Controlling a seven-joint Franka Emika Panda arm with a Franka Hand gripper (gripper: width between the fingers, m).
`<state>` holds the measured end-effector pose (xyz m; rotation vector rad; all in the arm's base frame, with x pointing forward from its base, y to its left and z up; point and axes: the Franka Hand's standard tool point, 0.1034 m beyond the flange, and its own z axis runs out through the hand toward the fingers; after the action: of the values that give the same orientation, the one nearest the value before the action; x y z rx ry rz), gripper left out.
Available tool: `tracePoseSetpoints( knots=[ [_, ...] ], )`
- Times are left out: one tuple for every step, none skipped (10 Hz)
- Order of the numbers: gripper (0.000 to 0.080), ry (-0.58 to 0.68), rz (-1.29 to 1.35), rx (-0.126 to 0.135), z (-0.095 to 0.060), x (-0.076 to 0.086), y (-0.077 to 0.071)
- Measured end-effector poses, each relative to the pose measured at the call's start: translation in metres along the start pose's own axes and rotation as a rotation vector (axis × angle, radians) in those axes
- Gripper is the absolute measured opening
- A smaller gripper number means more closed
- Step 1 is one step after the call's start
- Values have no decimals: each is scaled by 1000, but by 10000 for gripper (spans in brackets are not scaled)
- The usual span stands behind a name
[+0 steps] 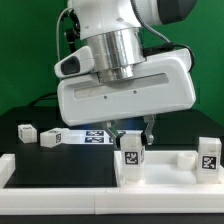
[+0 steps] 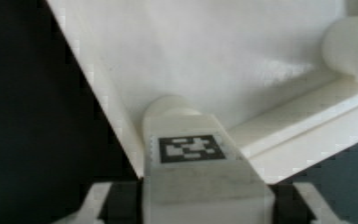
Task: Assemble square table
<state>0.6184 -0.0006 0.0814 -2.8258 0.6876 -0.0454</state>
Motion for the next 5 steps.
tracePoseSetpoints(
  knots=[
    [297,7,113,2,0,4,0],
    [297,6,282,4,0,4,-1],
    [297,5,474,5,1,4,-2],
    [297,-1,656,14,1,3,-3],
    [297,-21,853,40,3,1,-4]
  ],
)
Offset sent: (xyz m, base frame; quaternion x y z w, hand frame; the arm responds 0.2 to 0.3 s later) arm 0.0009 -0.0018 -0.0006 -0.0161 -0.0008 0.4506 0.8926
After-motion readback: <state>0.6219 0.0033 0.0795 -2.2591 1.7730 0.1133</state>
